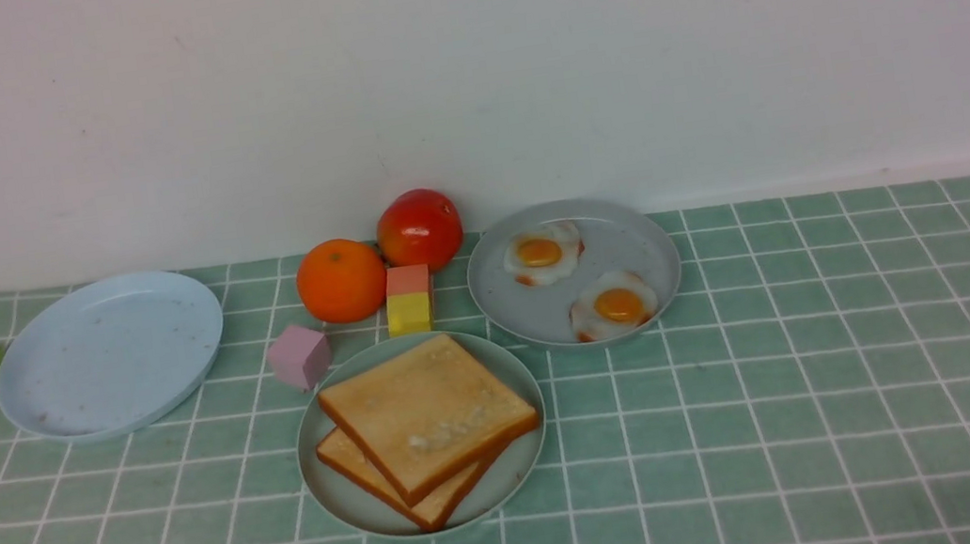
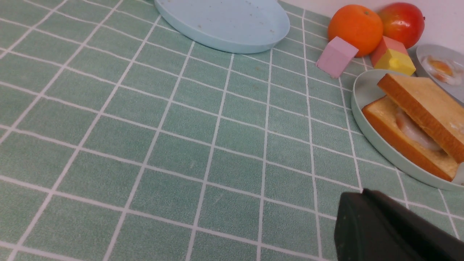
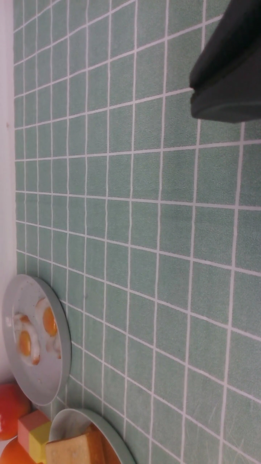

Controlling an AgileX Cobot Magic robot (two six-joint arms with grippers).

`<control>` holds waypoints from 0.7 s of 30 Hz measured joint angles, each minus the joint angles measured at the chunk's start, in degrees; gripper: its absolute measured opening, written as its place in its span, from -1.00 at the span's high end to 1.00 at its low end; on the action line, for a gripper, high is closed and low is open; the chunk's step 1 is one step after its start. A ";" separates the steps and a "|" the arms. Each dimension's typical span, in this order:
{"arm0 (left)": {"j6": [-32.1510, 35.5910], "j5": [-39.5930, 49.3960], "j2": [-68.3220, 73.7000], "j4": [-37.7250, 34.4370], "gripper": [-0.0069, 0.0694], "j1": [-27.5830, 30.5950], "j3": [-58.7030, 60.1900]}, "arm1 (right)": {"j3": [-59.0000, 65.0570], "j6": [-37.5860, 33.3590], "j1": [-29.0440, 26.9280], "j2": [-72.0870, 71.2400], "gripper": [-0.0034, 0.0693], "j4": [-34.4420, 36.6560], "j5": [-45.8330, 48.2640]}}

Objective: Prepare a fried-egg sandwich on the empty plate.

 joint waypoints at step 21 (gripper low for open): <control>0.00 0.00 0.00 0.00 0.82 0.00 0.00 | 0.00 0.00 0.00 0.00 0.65 0.00 0.00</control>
